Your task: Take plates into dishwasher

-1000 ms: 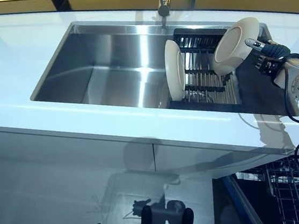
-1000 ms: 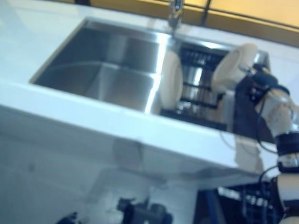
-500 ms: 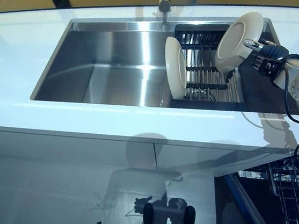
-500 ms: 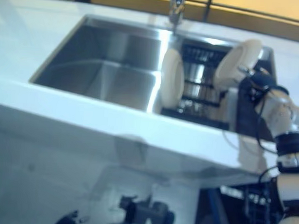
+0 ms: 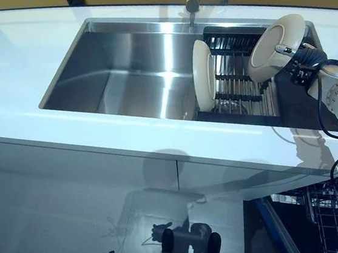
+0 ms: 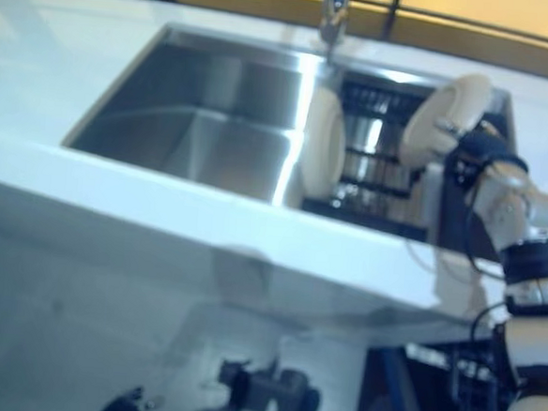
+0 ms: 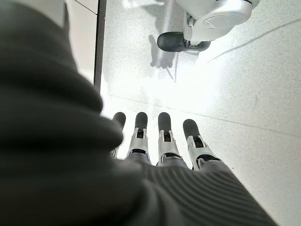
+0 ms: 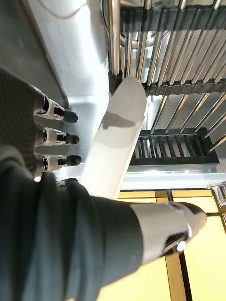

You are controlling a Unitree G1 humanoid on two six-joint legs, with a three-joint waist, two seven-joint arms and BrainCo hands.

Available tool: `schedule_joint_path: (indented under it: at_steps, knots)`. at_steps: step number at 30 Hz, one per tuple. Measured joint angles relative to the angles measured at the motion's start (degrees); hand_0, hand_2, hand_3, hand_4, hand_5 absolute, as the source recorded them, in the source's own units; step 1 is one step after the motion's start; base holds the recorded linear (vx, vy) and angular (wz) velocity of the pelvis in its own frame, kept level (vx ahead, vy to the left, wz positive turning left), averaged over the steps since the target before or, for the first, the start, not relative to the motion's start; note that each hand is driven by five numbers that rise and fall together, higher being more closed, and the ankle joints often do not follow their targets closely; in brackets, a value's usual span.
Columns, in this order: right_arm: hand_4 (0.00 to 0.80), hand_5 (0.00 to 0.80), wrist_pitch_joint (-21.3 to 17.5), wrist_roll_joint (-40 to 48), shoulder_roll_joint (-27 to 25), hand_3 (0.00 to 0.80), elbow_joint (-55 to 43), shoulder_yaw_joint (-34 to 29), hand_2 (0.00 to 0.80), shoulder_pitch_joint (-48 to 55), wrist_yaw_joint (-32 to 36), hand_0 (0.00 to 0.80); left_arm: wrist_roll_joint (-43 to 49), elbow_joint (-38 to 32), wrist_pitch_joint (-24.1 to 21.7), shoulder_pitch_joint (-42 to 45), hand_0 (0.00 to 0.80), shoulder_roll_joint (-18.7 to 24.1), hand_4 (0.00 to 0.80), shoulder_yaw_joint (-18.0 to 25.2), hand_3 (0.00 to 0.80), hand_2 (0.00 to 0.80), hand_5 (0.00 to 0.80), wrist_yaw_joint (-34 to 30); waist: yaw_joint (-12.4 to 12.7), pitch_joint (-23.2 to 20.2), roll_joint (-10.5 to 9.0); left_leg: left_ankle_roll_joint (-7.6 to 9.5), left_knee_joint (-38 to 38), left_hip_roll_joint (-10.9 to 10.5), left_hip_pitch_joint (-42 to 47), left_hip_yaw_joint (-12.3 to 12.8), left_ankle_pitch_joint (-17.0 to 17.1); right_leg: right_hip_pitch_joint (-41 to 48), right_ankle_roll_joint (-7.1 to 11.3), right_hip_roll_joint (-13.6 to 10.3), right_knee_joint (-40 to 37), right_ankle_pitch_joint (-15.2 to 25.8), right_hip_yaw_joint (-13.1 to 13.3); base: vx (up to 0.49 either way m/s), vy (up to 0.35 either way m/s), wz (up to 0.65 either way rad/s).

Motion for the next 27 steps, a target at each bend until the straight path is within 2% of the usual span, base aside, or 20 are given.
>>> schedule_joint_path:
  at_steps: [9,10,11,12,13,14,15,27]
  knots:
    - [0.000,0.000,0.01,-1.76,0.01,0.000,0.02,0.01,0.000,-0.61,-1.35,0.000,-0.27,0.01,-0.05,0.26,0.000,-0.10,0.000,0.00,0.000,0.000,0.000,0.00,1.44,0.73,0.04,-0.01,0.02,-0.09,-0.33,-0.49,0.12,0.01,0.02,-0.05,0.00,-0.02,-0.63,0.002,0.009,0.03]
    - [0.270,0.270,0.01,-1.76,0.01,0.270,0.03,0.02,0.270,-0.78,-1.69,0.270,-0.36,0.01,-0.05,0.34,0.000,-0.10,0.000,0.00,0.000,0.000,0.000,0.00,1.47,0.73,0.04,0.03,0.02,-0.16,-0.54,-0.74,0.22,-0.07,0.05,-0.11,0.00,-0.04,-0.90,0.000,0.012,0.08]
    - [0.317,0.317,0.01,-1.76,0.01,0.317,0.03,0.02,0.317,-0.85,-1.88,0.317,-0.39,0.01,-0.05,0.36,0.000,-0.10,0.000,0.00,0.000,0.000,0.000,0.01,1.49,0.73,0.04,0.04,0.02,-0.19,-0.65,-0.84,0.27,-0.12,0.06,-0.13,0.00,-0.04,-1.04,-0.004,0.019,0.14]
    - [0.461,0.461,0.01,-1.76,0.00,0.461,0.07,0.02,0.461,-1.18,-2.19,0.461,-0.96,0.00,-0.05,0.37,0.000,-0.09,0.000,0.00,0.000,0.000,0.000,0.00,1.45,0.75,0.05,0.04,0.02,-0.28,-1.05,-1.26,0.45,-0.35,0.07,-0.19,0.00,-0.04,-1.43,-0.007,0.014,0.11]
    - [0.571,0.571,0.01,-1.76,0.01,0.571,0.07,0.05,0.571,-1.21,-2.20,0.571,-0.97,0.00,-0.05,0.38,0.000,-0.08,0.000,0.00,0.000,0.000,0.000,0.00,1.47,0.76,0.06,0.04,0.02,-0.30,-1.11,-1.34,0.48,-0.38,0.07,-0.22,0.00,-0.04,-1.49,-0.014,0.017,0.09]
    - [0.631,0.631,0.01,-1.76,0.01,0.631,0.11,0.09,0.631,-1.23,-2.27,0.631,-0.97,0.00,-0.05,0.39,0.000,-0.08,0.000,0.00,0.000,0.000,0.000,0.00,1.49,0.77,0.07,0.04,0.02,-0.30,-1.13,-1.37,0.49,-0.38,0.07,-0.21,0.00,-0.05,-1.52,-0.015,0.012,0.03]
    - [0.800,0.800,0.01,-1.81,0.03,0.800,0.11,0.09,0.800,-1.27,-2.28,0.800,-0.97,0.00,-0.07,0.42,0.000,-0.09,0.000,0.00,0.000,0.000,0.000,0.00,1.60,0.77,0.08,0.03,0.02,-0.30,-1.18,-1.43,0.49,-0.40,0.07,-0.21,0.00,-0.05,-1.59,0.000,0.000,0.00]
    - [0.800,0.800,-1.17,-9.62,-1.11,0.800,0.20,0.10,0.800,-3.07,-4.74,0.800,-0.97,-0.03,-1.08,1.08,0.000,-0.15,0.000,0.00,0.000,0.000,0.000,-0.37,1.37,0.82,0.05,-0.04,0.02,-0.24,-1.71,-1.53,0.68,-0.90,0.08,-0.13,0.00,-0.03,-1.69,0.000,0.000,0.00]
